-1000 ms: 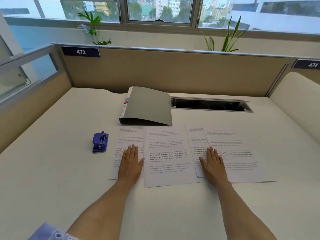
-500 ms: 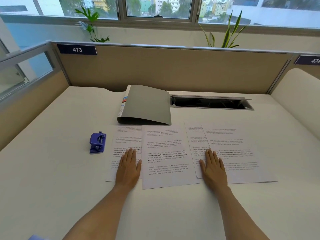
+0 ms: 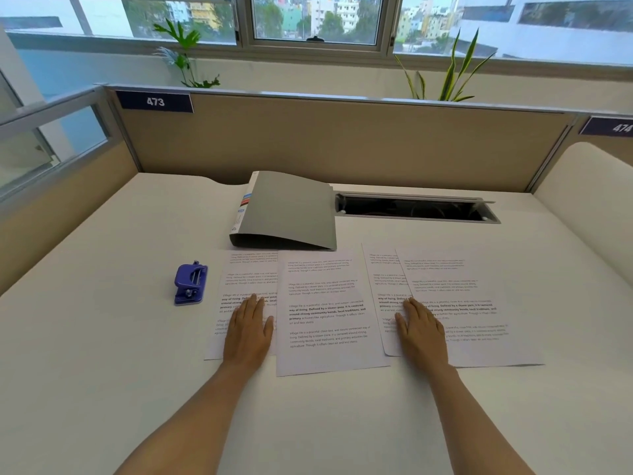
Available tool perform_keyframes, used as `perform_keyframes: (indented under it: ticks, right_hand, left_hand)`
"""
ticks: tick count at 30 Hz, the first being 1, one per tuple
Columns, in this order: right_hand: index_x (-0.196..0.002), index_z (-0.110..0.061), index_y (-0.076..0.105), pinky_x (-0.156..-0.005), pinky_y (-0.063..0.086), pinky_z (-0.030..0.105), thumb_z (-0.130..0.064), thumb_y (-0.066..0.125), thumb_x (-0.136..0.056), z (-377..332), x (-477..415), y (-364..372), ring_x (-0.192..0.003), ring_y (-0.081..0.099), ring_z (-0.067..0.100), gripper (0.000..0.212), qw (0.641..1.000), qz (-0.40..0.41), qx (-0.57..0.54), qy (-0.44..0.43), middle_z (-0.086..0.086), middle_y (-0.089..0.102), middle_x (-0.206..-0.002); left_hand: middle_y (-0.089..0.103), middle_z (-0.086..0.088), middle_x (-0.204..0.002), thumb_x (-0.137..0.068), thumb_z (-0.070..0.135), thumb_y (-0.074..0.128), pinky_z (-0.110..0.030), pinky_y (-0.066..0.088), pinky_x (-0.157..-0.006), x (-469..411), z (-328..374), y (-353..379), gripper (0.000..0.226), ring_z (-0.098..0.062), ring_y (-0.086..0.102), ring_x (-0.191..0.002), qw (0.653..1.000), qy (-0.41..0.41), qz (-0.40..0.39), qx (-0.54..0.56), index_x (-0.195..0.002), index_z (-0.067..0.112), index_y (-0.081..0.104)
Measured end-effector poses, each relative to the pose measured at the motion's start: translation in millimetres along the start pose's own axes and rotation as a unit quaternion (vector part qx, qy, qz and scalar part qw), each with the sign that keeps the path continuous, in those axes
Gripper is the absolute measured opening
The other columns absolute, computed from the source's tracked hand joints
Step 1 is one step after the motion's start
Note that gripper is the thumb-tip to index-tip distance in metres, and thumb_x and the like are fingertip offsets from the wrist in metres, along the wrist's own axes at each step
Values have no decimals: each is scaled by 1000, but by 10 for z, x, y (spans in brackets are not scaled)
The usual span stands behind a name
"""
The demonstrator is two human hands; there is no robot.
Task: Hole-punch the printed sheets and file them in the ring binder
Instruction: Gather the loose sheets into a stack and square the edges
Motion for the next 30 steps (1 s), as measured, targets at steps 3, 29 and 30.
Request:
perform_keyframes:
  ticks: [3,29,30]
  right_hand:
    - [-134,-14,45,-102,31,37,-29,37,-99,-11,-114,-163,-128,41,24,39,999,15,-32,-9,5,47,-139]
    - [-138,-1,38,-104,35,45,-49,77,-70,1669,-811,-837,-130,34,39,92,956,-74,-5,285,24,36,-139]
    - [-137,0,38,-104,35,45,-50,78,-69,1677,-807,-840,-130,34,39,93,954,-75,-3,291,24,36,-139]
  left_hand:
    - [17,-7,-157,-100,31,31,-30,8,-119,-72,-87,-50,53,-21,14,-146,999,-36,7,-5,-149,11,21]
    - [38,-23,-139,-66,46,79,-39,40,-100,-696,-715,-292,94,-33,39,-128,928,-359,-102,14,-133,-5,38]
    - [41,-22,-137,-65,50,79,-38,41,-98,-709,-724,-293,96,-33,41,-126,927,-359,-109,2,-132,-5,39]
Point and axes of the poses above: each hand's wrist, its own x-axis away from the middle knuckle, its own y-axis out of the palm, z = x × y, the point moved 10 cm from there along -x, towards the middle knuckle
